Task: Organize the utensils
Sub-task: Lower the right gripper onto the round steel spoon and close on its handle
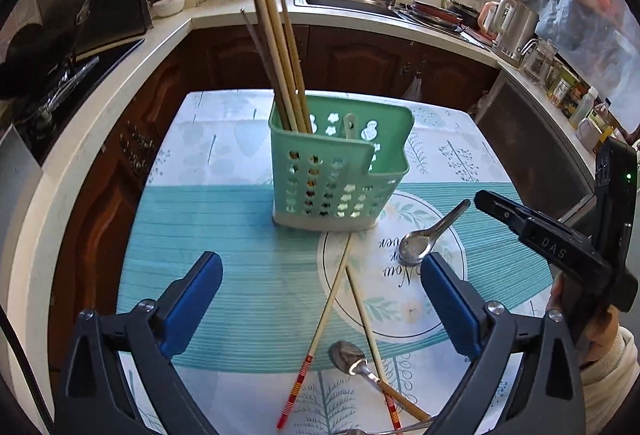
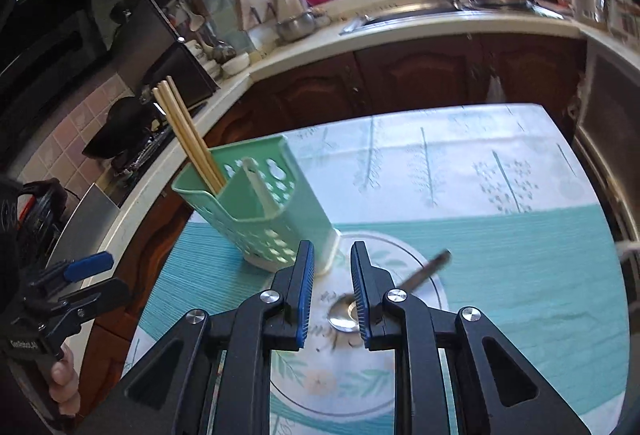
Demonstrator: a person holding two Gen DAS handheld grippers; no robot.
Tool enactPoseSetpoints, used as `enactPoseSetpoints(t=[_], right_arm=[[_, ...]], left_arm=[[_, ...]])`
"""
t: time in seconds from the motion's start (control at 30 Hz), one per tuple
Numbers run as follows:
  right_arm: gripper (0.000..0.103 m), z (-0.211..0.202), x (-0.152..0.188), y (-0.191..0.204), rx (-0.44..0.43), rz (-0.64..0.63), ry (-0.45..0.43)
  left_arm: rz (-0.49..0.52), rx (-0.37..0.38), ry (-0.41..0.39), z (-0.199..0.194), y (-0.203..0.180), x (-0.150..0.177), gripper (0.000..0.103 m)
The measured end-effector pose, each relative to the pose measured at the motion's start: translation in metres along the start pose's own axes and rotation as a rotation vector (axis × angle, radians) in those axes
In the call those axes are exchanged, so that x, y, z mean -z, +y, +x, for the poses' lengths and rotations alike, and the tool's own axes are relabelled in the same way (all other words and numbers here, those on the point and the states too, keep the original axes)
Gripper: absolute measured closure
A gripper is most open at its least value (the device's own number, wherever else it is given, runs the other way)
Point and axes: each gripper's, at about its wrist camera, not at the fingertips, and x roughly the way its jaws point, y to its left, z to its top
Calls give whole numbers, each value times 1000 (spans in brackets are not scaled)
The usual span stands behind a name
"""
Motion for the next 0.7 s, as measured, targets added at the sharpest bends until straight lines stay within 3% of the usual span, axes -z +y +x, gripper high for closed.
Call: enactPoseSetpoints(t=[0.17, 0.3, 0.5, 0.6, 0.7], right_arm=[[78, 7, 10, -39, 13, 108, 59], [67, 23, 13, -70, 32, 196, 90], [67, 56, 20, -104, 21, 295, 137], [67, 68, 24, -116, 9, 315, 137], [67, 80, 27, -124, -2, 328, 133]], left_arm=[[-30, -7, 24, 15, 6, 10, 3], [-94, 38, 59, 37, 14, 15, 3], [-122, 79, 51, 62, 16, 22, 3], [-173, 155, 97, 74, 20, 24, 3], [-179, 153, 134, 83, 20, 26, 3]])
